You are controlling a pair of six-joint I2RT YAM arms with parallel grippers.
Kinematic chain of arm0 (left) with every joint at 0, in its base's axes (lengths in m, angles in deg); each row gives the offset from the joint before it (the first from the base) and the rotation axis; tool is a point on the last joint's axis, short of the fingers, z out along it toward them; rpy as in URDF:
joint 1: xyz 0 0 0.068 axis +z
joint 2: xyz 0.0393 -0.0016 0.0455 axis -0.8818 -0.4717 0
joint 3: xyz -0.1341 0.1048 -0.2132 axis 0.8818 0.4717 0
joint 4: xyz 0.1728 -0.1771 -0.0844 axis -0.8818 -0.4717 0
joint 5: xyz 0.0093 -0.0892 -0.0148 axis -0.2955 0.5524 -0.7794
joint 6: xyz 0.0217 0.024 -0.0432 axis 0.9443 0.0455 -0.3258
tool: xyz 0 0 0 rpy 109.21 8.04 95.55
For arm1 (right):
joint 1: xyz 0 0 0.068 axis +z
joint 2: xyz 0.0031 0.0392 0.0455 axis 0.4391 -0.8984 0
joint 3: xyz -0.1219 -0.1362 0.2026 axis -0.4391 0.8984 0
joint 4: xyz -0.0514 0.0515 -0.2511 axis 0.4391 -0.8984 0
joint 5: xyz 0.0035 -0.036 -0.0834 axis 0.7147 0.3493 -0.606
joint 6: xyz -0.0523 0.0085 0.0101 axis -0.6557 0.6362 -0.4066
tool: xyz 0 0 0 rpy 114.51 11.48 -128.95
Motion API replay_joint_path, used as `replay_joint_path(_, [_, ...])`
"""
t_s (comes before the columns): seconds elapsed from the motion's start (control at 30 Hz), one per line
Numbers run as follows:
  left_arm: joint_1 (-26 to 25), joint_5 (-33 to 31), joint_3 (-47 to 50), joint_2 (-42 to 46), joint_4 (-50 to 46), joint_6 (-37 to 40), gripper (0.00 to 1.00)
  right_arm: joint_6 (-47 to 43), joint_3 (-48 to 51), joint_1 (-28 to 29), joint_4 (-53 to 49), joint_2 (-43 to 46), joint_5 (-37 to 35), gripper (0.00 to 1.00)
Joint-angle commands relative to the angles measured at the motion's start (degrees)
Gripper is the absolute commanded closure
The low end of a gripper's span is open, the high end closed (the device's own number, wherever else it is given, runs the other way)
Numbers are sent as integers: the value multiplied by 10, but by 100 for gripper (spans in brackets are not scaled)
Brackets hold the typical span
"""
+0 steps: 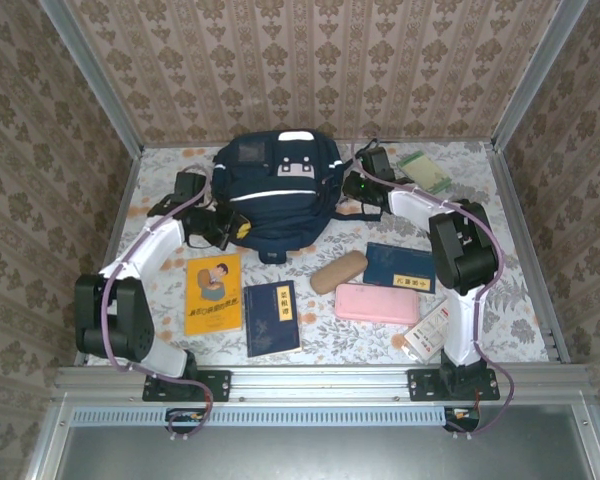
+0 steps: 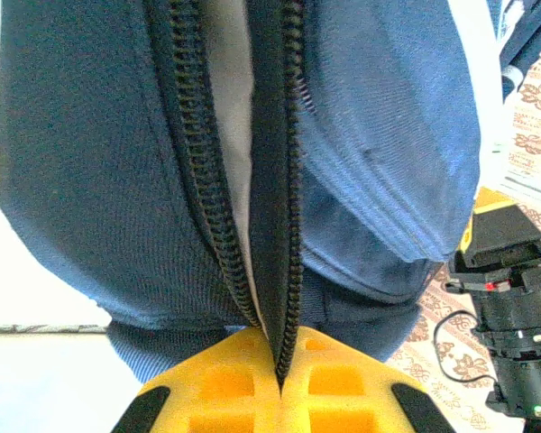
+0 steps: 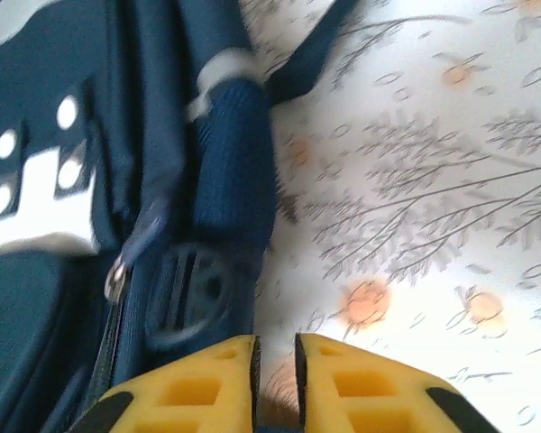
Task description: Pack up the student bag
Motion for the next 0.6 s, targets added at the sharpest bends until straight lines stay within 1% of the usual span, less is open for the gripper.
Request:
replay_joint_path(0.0, [-24,14,-28,-27,26,11,100,2,-37,-22,-33,-15,-18,61])
replay_joint_path(0.1, [-49,10,-15,-59,106,-42,100,-11,-34,-22,-53,0,-28,45])
replay_joint_path(0.17, [-70,14,-37,-86,126,-55,100,-26,-35,-20,-81,15,-46,39])
replay_joint_path(0.23, [-90,13,-65,-102,121,-43,100,-49,-33,-16,-114,38,-71,35])
replay_joint_path(0.3, [-106,7,-82,-105,113,-26,88,-75,-31,-7,-152,68,-95,32])
replay_joint_path(0.37, [-115,9,-85,-101,111,-5,79,-89,-26,0,-183,95,-108,31])
replay_joint_path(0.4, [-119,10,-85,-94,105,17,74,-94,-17,5,-190,111,-112,31])
replay_joint_path(0.43, [-122,4,-86,-83,96,56,68,-98,-5,10,-194,127,-115,31])
replay_joint_path(0.47, [-126,-12,-92,-71,75,98,64,-99,6,13,-195,142,-117,32])
replay_joint_path(0.5, [-131,-42,-104,-57,38,149,60,-99,18,16,-197,156,-114,32])
replay_joint_path(0.57, [-137,-73,-121,-38,-13,232,53,-92,36,17,-204,180,-102,34])
